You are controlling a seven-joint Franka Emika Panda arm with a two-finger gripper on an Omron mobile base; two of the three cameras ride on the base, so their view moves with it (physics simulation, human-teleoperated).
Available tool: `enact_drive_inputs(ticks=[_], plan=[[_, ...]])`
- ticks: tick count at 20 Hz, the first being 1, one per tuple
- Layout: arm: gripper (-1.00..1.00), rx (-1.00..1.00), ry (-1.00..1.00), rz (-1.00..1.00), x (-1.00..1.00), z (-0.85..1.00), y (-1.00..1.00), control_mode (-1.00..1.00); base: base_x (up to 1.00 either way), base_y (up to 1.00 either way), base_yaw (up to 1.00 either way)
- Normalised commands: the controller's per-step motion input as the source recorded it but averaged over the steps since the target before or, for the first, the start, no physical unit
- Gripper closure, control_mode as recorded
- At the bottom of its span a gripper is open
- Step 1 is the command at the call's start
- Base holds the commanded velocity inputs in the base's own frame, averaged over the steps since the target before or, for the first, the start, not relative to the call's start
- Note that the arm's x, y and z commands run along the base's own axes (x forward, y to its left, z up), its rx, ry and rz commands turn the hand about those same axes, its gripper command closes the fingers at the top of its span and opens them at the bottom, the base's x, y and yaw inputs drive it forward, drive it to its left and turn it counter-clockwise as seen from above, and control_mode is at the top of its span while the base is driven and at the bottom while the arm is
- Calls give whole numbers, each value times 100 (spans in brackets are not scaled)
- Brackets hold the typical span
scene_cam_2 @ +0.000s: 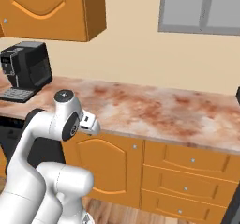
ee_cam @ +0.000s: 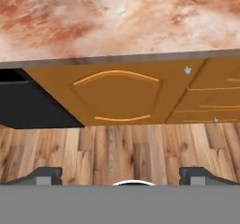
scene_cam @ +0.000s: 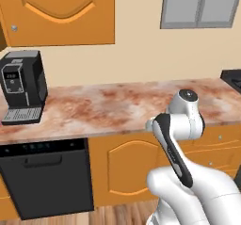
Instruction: Move the cutting board and knife to the sink. Then move spray from the cabinet to the counter.
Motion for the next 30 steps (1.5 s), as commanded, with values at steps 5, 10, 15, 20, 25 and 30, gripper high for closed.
enact_drive_inputs(ticks=[5, 10, 15, 20, 25, 30], plan=[[-100, 0, 0, 0, 0, 0, 0, 100, -23, 66, 5], [-100, 0, 0, 0, 0, 0, 0, 100, -34, 77, -3], [-100, 0, 0, 0, 0, 0, 0, 100, -54, 93, -22], [-100, 0, 0, 0, 0, 0, 0, 100, -32, 99, -32], [-100, 0, 0, 0, 0, 0, 0, 100, 0, 100, -28], [-100, 0, 0, 0, 0, 0, 0, 100, -1, 100, -17]])
